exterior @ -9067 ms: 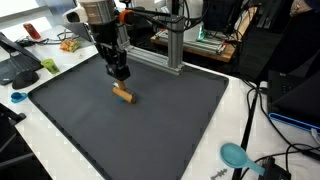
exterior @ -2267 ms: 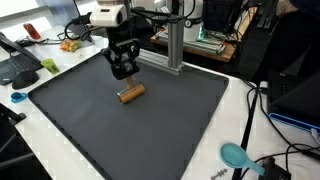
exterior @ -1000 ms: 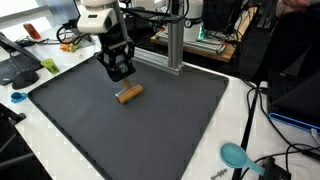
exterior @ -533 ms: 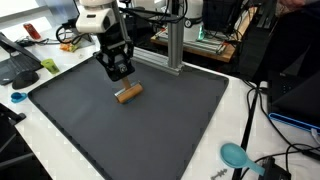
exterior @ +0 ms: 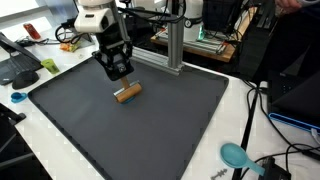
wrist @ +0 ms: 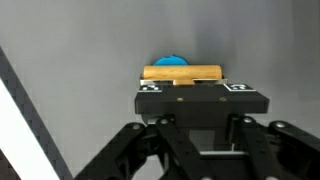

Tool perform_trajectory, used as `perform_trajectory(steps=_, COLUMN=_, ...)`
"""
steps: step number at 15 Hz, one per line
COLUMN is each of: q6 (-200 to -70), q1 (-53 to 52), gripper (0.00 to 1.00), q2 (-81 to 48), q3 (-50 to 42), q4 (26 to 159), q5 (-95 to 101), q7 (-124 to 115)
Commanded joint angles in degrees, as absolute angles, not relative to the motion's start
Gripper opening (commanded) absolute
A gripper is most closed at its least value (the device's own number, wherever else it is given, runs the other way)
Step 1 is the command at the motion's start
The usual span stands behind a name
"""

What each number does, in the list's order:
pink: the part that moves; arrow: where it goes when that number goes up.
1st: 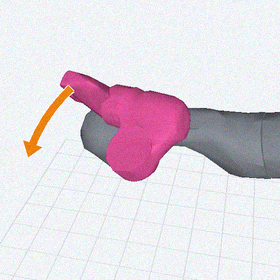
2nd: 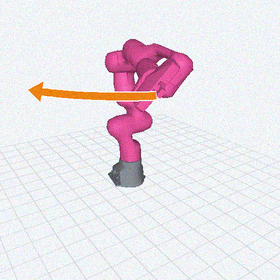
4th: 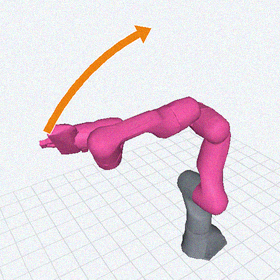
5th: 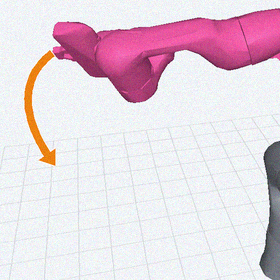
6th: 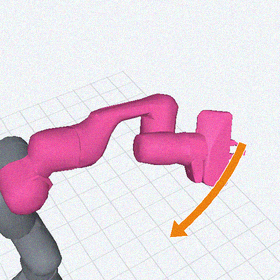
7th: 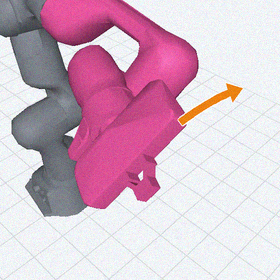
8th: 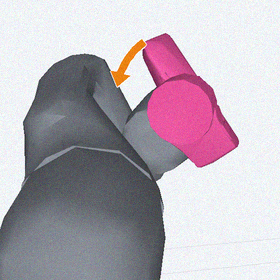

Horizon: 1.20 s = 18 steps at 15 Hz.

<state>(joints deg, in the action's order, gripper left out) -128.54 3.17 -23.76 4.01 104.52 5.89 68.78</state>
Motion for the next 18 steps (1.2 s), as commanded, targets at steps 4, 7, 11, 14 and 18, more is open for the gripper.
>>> perform_trajectory(steps=4, q6=-130.32, q1=4.11, gripper=0.22, q2=-28.49, q3=2.57, q4=103.56, q5=8.06, q7=69.49)
perform_trajectory(steps=7, q6=-130.21, q1=3.96, gripper=0.22, q2=-28.70, q3=2.27, q4=103.57, q5=8.64, q7=69.16)
perform_trajectory(steps=11, q6=-130.14, q1=3.98, gripper=0.22, q2=-28.75, q3=2.11, q4=103.54, q5=8.71, q7=69.13)
perform_trajectory(steps=14, q6=-129.90, q1=3.74, gripper=0.22, q2=-28.96, q3=1.85, q4=103.42, q5=9.34, q7=68.77)
perform_trajectory(steps=18, q6=-129.64, q1=3.57, gripper=0.22, q2=-29.14, q3=1.54, q4=103.32, q5=9.95, q7=68.42)
